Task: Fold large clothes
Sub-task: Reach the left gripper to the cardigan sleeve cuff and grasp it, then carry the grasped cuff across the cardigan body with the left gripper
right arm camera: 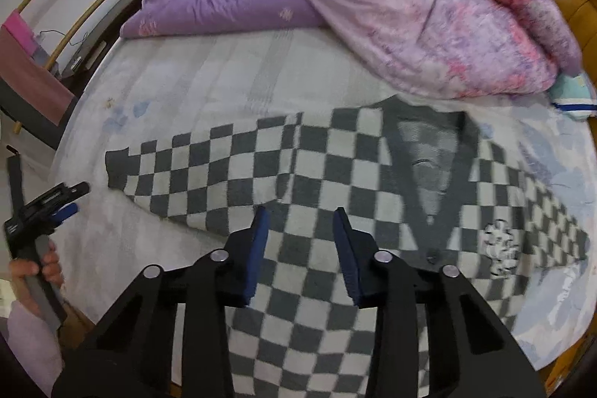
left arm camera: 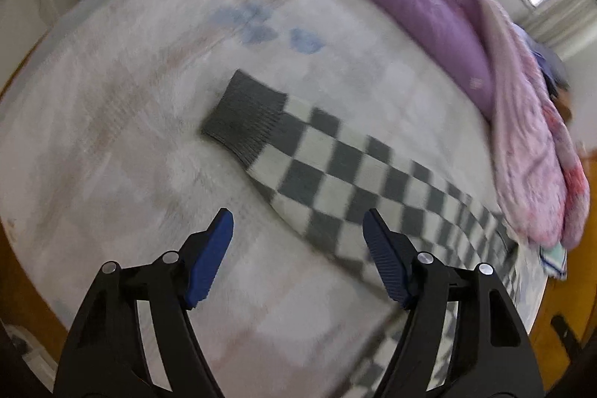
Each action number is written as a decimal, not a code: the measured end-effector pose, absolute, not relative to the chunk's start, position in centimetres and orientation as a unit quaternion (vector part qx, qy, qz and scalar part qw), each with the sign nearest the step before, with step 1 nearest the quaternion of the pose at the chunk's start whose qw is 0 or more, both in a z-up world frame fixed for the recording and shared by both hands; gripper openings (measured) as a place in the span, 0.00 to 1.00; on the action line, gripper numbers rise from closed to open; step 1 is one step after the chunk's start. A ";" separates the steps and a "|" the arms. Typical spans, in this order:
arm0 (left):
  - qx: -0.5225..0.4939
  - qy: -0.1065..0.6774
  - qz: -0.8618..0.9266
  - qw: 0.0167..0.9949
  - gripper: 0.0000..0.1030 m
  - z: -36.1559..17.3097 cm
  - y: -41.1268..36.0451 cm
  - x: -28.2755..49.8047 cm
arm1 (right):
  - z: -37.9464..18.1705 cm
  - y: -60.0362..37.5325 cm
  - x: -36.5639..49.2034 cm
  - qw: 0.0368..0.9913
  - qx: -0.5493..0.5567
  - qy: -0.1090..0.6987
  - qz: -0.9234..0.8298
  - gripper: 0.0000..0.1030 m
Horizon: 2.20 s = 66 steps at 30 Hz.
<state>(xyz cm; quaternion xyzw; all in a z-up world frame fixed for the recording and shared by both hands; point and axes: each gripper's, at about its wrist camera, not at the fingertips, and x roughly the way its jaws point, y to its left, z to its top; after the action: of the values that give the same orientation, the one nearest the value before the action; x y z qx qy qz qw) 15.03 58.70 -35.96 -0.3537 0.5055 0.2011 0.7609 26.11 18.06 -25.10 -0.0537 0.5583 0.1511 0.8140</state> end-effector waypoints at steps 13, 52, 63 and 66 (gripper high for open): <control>-0.426 0.489 0.272 0.711 0.72 -49.4 66.6 19.8 | -35.9 21.1 30.0 0.771 -0.067 0.614 0.157 0.33; -0.018 0.404 0.257 0.878 0.17 -19.8 32.5 32.1 | -49.2 16.1 34.0 0.645 0.186 0.713 0.204 0.01; 0.059 0.440 0.143 0.884 0.17 -24.0 10.7 36.8 | -43.4 -10.2 32.6 0.707 0.292 0.640 0.070 0.01; 0.062 0.465 0.120 0.875 0.17 -27.4 5.9 37.5 | -42.1 -18.0 31.7 0.731 0.289 0.618 0.016 0.04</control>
<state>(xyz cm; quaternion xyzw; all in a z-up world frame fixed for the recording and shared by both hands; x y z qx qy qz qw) 37.55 5.87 -27.38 0.0615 0.4646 0.1204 0.8751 31.70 -17.98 -42.13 0.2890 0.6177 0.0158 0.7312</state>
